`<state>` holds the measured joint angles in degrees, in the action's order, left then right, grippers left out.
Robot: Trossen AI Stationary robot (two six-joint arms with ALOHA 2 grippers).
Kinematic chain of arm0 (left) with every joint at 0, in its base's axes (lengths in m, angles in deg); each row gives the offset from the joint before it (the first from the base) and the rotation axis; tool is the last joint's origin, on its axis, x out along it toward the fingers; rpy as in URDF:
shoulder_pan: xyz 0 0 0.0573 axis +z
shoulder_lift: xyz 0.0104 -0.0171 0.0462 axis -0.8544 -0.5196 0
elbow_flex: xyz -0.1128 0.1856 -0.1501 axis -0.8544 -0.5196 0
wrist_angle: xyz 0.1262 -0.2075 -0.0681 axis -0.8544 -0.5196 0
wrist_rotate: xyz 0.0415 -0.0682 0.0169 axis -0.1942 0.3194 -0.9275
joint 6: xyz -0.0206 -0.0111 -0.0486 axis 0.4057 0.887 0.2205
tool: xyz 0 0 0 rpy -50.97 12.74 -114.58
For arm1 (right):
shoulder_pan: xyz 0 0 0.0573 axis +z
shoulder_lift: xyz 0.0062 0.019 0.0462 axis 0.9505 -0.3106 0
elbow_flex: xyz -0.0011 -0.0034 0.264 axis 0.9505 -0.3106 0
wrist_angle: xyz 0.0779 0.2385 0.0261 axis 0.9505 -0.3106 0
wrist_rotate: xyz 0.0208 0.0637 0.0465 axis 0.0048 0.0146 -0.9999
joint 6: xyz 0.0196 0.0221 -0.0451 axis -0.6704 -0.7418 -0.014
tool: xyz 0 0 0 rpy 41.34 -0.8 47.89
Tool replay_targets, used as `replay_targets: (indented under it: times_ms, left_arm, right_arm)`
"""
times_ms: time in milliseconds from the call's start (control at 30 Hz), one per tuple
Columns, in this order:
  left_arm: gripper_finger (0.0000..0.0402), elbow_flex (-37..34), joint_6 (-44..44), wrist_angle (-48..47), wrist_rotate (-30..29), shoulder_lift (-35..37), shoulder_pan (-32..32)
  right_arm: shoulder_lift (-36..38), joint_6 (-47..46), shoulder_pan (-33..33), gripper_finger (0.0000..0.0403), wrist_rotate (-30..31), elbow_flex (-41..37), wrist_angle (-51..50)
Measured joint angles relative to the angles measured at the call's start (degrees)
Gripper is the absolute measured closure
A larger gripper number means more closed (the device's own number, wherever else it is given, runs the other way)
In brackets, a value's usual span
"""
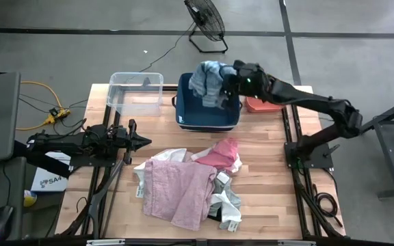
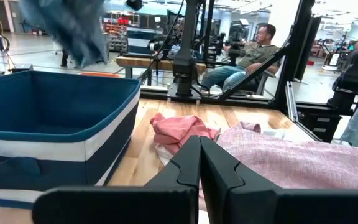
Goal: Pick & Place Cloths
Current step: Put the blue shirt into the blue bin
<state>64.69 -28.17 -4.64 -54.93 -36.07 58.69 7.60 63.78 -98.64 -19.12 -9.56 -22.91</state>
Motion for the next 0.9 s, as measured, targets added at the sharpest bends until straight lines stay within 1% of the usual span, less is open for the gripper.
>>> replay_targets:
  times_ms: [67, 167, 233, 333, 467, 633, 733, 900]
  left_arm:
    - [0.04, 0.0, 0.0, 0.01, 0.02, 0.0, 0.0]
    - [0.04, 0.0, 0.0, 0.02, 0.0, 0.0, 0.0]
    - [0.04, 0.0, -0.02, 0.0, 0.02, 0.0, 0.0]
    - [0.04, 0.0, -0.01, 0.0, 0.01, 0.0, 0.0]
    - [0.04, 0.0, -0.02, 0.0, 0.01, 0.01, 0.0]
    - [0.04, 0.0, -0.02, 0.0, 0.0, 0.0, 0.0]
    - [0.04, 0.0, -0.02, 0.0, 0.02, 0.01, 0.0]
    - [0.04, 0.0, -0.02, -0.02, 0.02, 0.0, 0.0]
  right_arm:
    - [-2.92, -3.58, -2.77, 0.0375, -3.2, -0.02, 1.5]
    - [-6.69, -14.48, -5.74, 0.0375, -5.76, -0.04, 3.05]
    - [-9.03, -20.72, -6.54, 0.0375, -8.1, -0.03, 4.41]
    - [-12.31, -25.19, -7.08, 0.0375, -11.67, -0.02, 4.59]
    - [-15.78, -24.75, -6.98, 0.0375, -14.03, -0.04, 4.19]
    - [-18.03, -18.06, -6.69, 0.0375, -13.9, 0.03, 2.95]
    - [-18.95, -15.96, -6.67, 0.0375, -13.3, 2.87, -3.18]
    - [-22.82, -11.32, -5.41, 0.0375, -9.37, 14.25, -18.94]
